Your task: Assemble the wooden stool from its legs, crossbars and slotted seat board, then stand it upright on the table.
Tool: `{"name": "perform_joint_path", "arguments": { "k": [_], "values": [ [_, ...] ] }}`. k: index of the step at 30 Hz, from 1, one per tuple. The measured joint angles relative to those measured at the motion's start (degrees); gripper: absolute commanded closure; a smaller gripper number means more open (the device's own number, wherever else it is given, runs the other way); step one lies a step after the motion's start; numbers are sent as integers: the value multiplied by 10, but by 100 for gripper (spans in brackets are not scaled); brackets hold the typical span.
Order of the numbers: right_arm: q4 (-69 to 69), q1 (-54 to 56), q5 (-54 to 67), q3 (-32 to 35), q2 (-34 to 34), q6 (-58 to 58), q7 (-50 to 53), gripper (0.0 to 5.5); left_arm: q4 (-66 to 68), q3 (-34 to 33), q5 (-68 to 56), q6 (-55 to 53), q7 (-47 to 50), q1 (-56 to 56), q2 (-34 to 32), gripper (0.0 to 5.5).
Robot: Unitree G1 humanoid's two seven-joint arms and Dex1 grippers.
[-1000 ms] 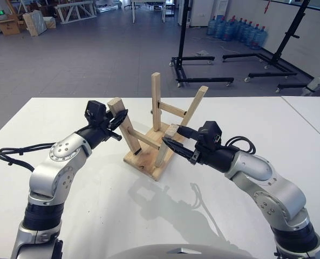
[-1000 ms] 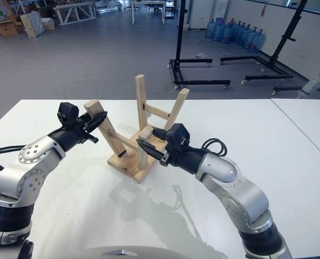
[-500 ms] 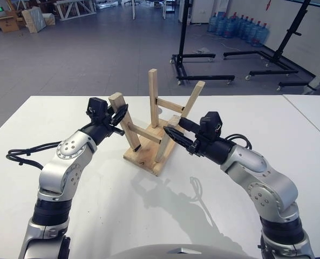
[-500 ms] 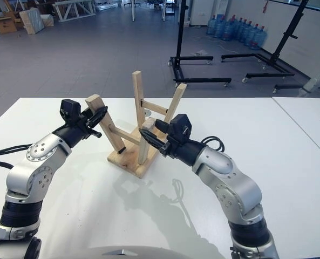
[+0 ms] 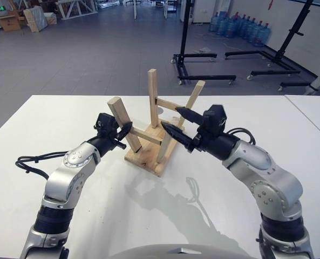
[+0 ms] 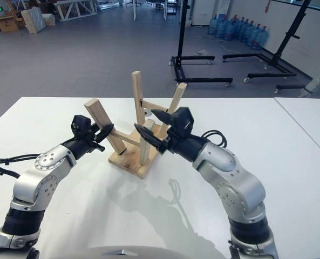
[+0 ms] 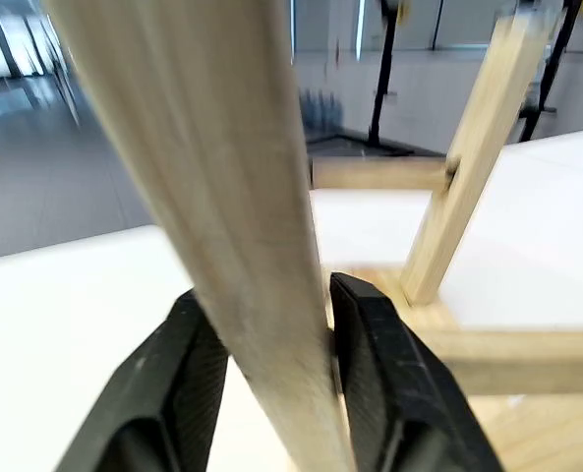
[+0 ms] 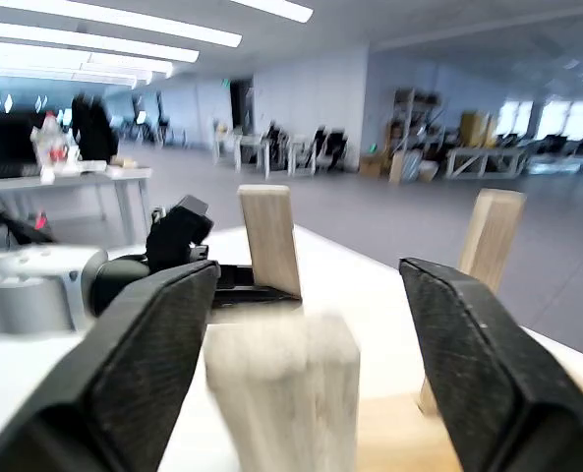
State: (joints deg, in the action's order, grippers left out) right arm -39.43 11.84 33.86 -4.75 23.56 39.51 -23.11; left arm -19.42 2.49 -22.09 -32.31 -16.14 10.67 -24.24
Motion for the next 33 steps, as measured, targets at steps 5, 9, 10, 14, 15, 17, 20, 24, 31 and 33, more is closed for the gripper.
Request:
{"name": "perform_joint_path", "arguments": {
  "k": [5, 9, 10, 14, 15, 17, 20, 24, 31, 33],
  "values": [
    [3, 10, 15, 19, -25, -16, 10, 144, -1, 0, 18, 17, -2, -13, 3, 262],
    [4, 24, 35, 40, -44, -16, 27, 144, -3, -15, 6, 4, -2, -12, 16, 218],
    [5, 26, 44, 47, -46, -15, 32, 144, -7, -28, -9, -7, -1, -9, 27, 218],
    [9, 41, 67, 62, -57, -9, 48, 144, -45, -90, -71, -46, 23, 65, 44, 218],
    [11, 47, 73, 70, -60, -9, 54, 144, -51, -114, -90, -59, 37, 102, 46, 218],
    [17, 60, 84, 78, -63, -8, 63, 144, -64, -154, -117, -72, 58, 171, 43, 218],
    [23, 62, 95, 88, -64, -8, 74, 144, -49, -199, -149, -93, 77, 254, 21, 218],
    [28, 73, 101, 95, -65, -8, 91, 144, 10, -190, -133, -74, 71, 337, 5, 218],
    [34, 76, 85, 90, -70, -16, 113, 144, 137, -58, -75, -39, -3, 266, 33, 218],
    [40, 47, 66, 73, -67, -16, 108, 144, 130, -29, -56, 2, -27, 243, 28, 218]
  ]
}}
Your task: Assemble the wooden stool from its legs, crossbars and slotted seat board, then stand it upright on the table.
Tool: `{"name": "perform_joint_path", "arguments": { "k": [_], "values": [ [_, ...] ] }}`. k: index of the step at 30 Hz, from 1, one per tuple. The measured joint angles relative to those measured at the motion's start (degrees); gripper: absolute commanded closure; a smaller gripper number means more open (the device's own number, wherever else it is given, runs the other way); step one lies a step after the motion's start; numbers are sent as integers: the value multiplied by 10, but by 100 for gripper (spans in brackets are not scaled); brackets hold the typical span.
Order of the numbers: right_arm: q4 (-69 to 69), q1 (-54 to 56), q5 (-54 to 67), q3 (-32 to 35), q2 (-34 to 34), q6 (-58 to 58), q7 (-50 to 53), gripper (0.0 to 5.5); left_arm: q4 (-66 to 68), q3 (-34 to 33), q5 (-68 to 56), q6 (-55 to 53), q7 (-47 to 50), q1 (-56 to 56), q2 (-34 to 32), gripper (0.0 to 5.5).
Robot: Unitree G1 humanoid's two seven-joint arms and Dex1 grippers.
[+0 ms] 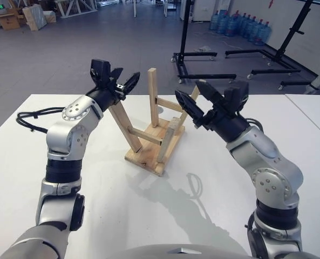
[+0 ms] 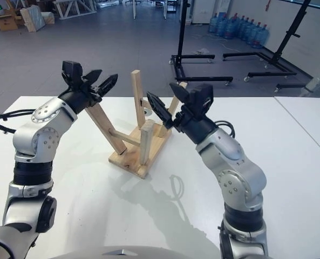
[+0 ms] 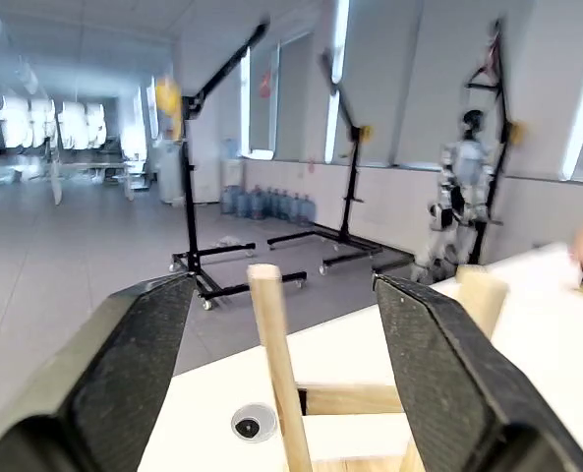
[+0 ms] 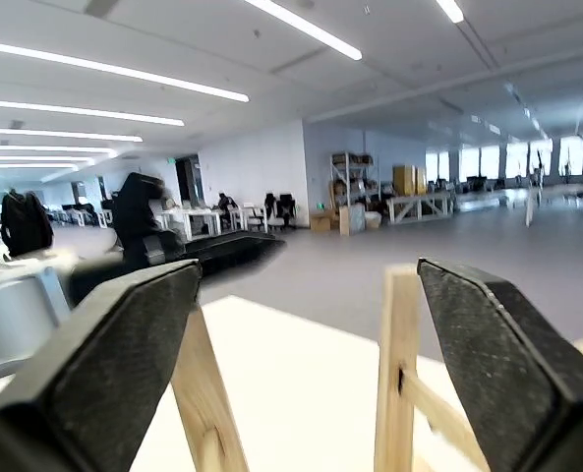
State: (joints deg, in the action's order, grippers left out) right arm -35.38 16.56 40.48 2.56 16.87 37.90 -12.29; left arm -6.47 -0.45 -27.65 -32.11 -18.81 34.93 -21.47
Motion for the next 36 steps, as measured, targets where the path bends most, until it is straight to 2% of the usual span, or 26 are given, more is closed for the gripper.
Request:
{"name": "perform_joint_path", "arguments": {
  "k": [5, 9, 12, 17, 20, 23, 24, 26, 28, 31, 36],
  "values": [
    [0, -17, -17, -18, 2, 0, -6, 144, -25, 14, 15, 24, -8, -26, 11, 218],
    [7, 12, -22, -23, -18, -4, 6, 144, -50, 9, 6, -32, 31, -23, 49, 218],
    [23, 87, -7, -10, -46, -3, 31, 144, -53, -31, -19, -74, 62, 14, 61, 218],
    [78, 315, 54, 43, -108, -5, 108, 144, -62, -146, -77, -82, 118, 210, 44, 218],
    [89, 368, 65, 53, -119, -7, 130, 144, -67, -162, -79, -91, 122, 224, 21, 218],
    [107, 305, 80, 29, -143, -11, 98, 144, -52, -115, -45, -87, 95, 135, 6, 218],
    [115, 259, 81, 7, -141, 7, 80, 144, -33, -76, -25, -84, 77, 77, 7, 218],
    [126, 146, 58, -80, -96, 46, 39, 144, -18, 9, 36, -26, 59, 11, 6, 218],
    [84, 112, 19, -127, -49, 26, 12, 144, -27, 54, 70, 6, 58, -8, 6, 218],
    [29, 90, -13, -147, -21, 6, 4, 144, -69, 74, 72, 17, 54, -33, 22, 218],
    [37, 73, -48, -140, -27, -42, 1, 144, -69, 70, 79, 17, 55, -35, 38, 218]
  ]
}}
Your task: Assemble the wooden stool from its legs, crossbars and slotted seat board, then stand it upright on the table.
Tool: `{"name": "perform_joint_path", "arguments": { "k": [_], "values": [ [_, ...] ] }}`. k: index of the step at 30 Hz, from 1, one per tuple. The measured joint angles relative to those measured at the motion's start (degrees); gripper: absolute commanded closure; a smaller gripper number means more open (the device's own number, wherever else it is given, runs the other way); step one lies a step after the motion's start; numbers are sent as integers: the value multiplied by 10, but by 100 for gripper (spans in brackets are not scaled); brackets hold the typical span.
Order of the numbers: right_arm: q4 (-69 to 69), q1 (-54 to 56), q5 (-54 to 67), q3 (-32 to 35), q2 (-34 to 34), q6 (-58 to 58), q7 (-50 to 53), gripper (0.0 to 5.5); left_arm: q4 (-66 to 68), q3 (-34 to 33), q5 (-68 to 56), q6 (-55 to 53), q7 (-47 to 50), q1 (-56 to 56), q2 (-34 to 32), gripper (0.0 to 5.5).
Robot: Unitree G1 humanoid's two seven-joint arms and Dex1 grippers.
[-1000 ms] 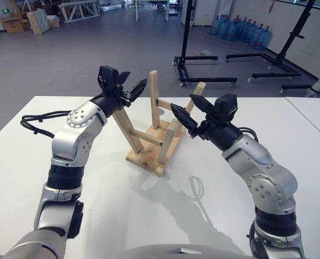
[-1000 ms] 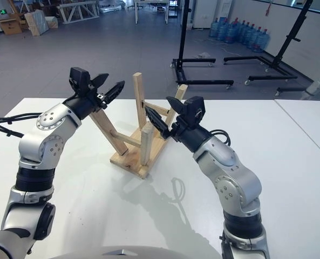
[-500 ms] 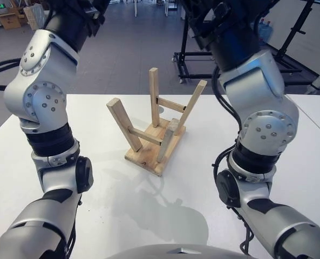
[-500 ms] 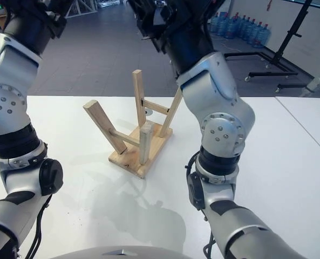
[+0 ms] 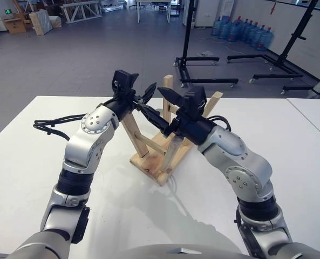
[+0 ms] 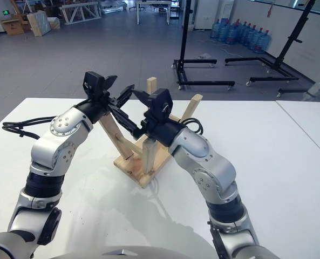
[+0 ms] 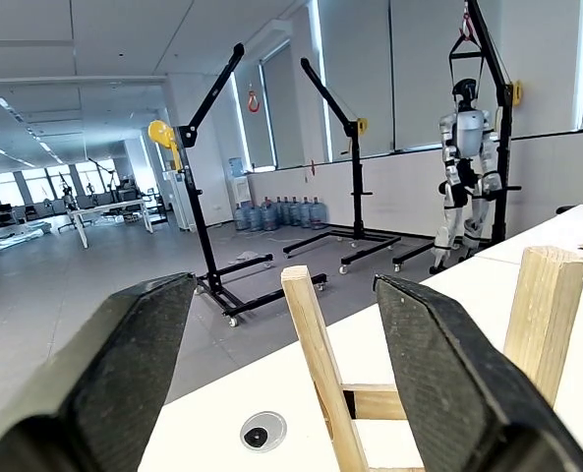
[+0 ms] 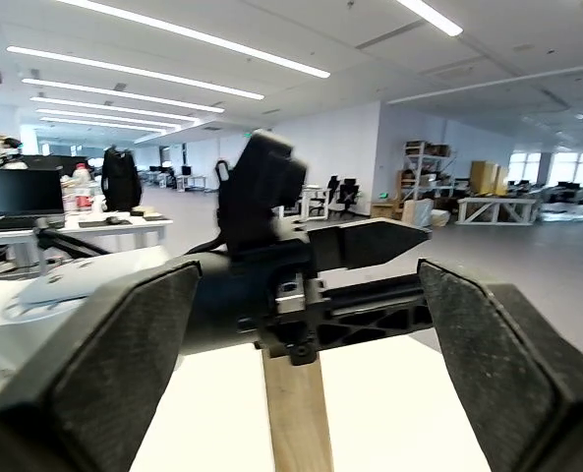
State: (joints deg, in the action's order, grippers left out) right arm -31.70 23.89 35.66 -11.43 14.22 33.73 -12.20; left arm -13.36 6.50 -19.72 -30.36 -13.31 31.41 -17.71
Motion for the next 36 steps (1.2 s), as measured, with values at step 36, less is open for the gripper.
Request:
{"name": "perform_joint_path", "arguments": {
  "k": [36],
  "values": [
    [264, -126, -100, 79, 80, -81, -328, 144, 107, -223, 98, 74, 87, -82, -75, 218]
  ]
}}
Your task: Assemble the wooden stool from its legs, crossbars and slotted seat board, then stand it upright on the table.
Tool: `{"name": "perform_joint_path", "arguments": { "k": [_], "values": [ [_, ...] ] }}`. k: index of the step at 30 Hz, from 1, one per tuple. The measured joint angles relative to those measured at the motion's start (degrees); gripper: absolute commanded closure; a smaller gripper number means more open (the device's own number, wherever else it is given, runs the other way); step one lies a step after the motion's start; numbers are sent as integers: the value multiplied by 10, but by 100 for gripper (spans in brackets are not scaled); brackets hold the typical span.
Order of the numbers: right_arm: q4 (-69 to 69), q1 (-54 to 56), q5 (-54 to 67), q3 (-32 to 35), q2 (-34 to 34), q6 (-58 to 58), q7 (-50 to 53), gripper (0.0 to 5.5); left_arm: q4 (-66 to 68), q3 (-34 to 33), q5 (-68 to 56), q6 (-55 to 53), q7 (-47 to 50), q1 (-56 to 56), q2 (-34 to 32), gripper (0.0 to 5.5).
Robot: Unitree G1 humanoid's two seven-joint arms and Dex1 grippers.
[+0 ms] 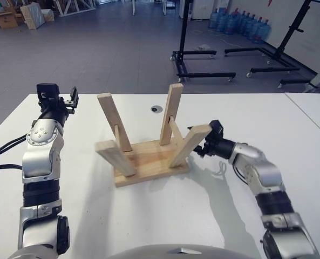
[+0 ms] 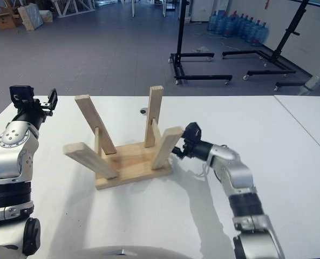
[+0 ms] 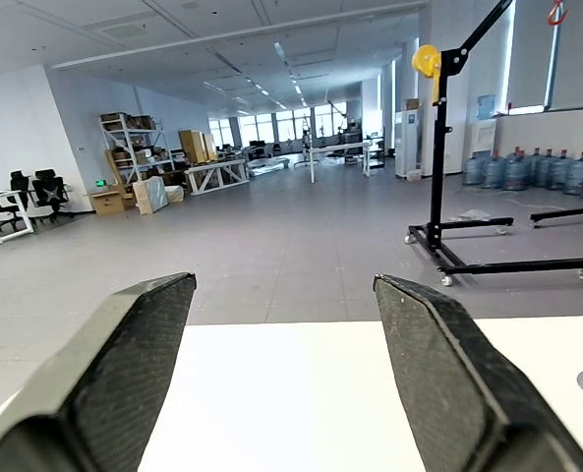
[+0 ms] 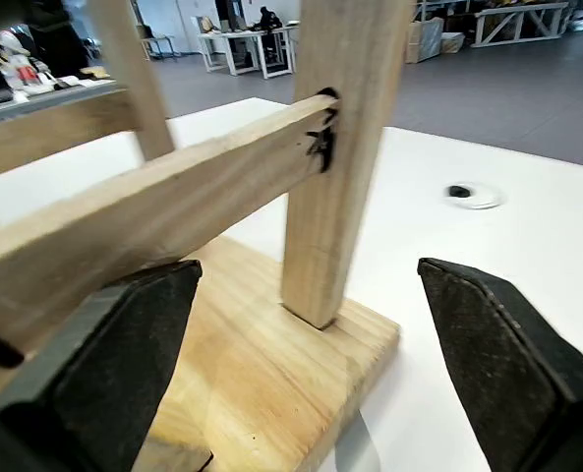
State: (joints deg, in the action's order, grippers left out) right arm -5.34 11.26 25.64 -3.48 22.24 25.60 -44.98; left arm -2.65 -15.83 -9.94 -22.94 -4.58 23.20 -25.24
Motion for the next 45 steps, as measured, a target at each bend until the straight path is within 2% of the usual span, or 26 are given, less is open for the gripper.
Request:
{"name": "perform_joint_path", "arguments": {
  "k": [3, 7, 11, 13, 15, 16, 19, 22, 27, 34, 39, 42, 45],
  "values": [
    [-96, -64, 22, -4, -18, 37, 41, 144, 1, 4, 1, 0, -16, -2, -2, 218],
    [-106, -85, 25, 57, 7, 39, 70, 144, 8, -3, -38, -6, -118, -47, -35, 218],
    [-128, -103, 68, 122, 60, 69, 48, 144, 35, 4, -68, -12, -324, -128, -157, 218],
    [-174, -160, 65, 105, 88, 70, 25, 144, 143, 28, -19, 52, -428, -160, -259, 218],
    [-176, -179, 55, 86, 88, 68, 25, 144, 163, 40, -7, 87, -471, -177, -287, 218],
    [-176, -179, 46, 80, 83, 66, 34, 144, 131, 61, -6, 122, -517, -204, -299, 218],
    [-174, -181, 40, 76, 85, 61, 34, 144, 60, 106, -8, 162, -593, -238, -301, 218],
    [-175, -183, 42, 59, 93, 68, 15, 144, 46, 129, -21, 166, -616, -212, -290, 218],
    [-175, -182, 44, 26, 101, 78, -7, 144, 66, 193, 5, 192, -578, -139, -201, 218],
    [-154, -163, 23, 11, 106, 61, -11, 144, -31, 284, 31, 217, -566, -137, -134, 218],
    [-125, -157, 8, 11, 134, 40, -46, 144, -23, 269, 38, 205, -541, -146, -133, 218],
    [-65, -125, -5, 11, 145, 16, -74, 144, -19, 230, -30, 121, -541, -155, -135, 218],
    [21, -67, -27, 4, 151, -17, -109, 144, 12, 229, -88, 17, -605, -138, -144, 218]
  ]
}}
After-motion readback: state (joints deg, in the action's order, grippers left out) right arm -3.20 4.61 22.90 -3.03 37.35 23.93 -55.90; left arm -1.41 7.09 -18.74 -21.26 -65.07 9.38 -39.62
